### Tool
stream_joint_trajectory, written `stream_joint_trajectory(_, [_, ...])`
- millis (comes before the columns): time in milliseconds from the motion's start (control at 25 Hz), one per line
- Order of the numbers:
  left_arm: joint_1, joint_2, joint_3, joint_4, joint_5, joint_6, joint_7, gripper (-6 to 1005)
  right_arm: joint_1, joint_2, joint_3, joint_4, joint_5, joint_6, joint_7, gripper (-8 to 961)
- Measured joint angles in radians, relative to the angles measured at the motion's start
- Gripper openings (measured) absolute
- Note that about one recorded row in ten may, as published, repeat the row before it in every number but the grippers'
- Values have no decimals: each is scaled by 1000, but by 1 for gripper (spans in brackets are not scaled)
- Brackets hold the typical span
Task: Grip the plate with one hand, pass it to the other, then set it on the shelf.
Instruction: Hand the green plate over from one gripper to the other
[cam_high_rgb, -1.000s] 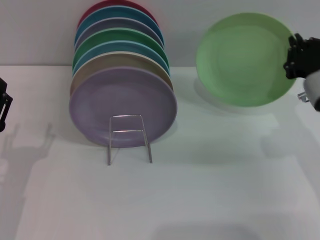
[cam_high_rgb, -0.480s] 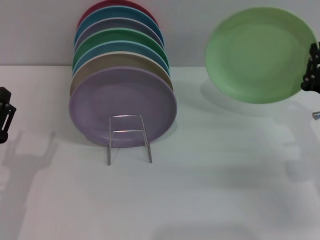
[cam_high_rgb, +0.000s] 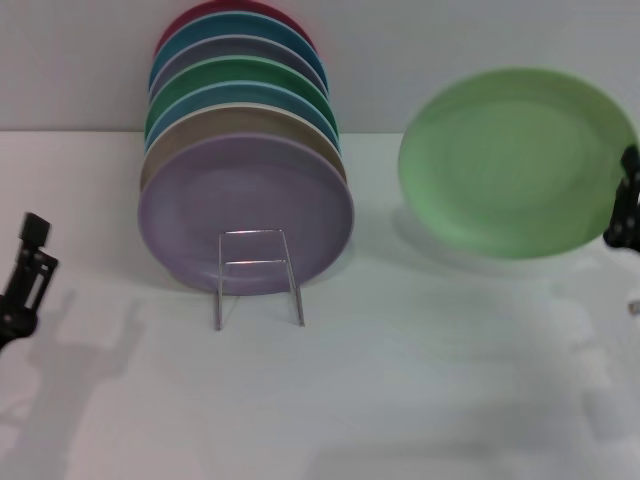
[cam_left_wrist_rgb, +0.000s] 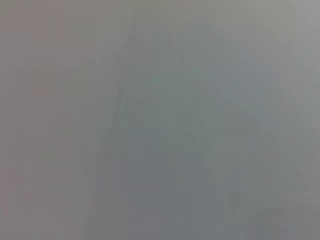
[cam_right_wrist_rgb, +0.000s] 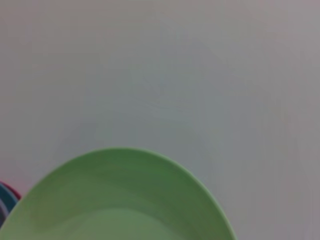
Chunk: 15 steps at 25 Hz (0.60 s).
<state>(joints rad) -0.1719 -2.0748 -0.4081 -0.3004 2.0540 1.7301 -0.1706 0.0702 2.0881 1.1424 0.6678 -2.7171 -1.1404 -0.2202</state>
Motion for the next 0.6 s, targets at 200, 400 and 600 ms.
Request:
stream_joint_trajectory(200, [8,2,73,-24,0,12,-16,829,-47,0,-151,-6,72,-74,-27,19])
stream_joint_trajectory(400, [18,1,141,-25,0,14,-14,829,-75,1,-374,3,236,-164,-187,19])
stream_joint_trajectory(600, [21,0,212,-26,0,12,0,829,-73,1,-530,13,372,-231,-294,19])
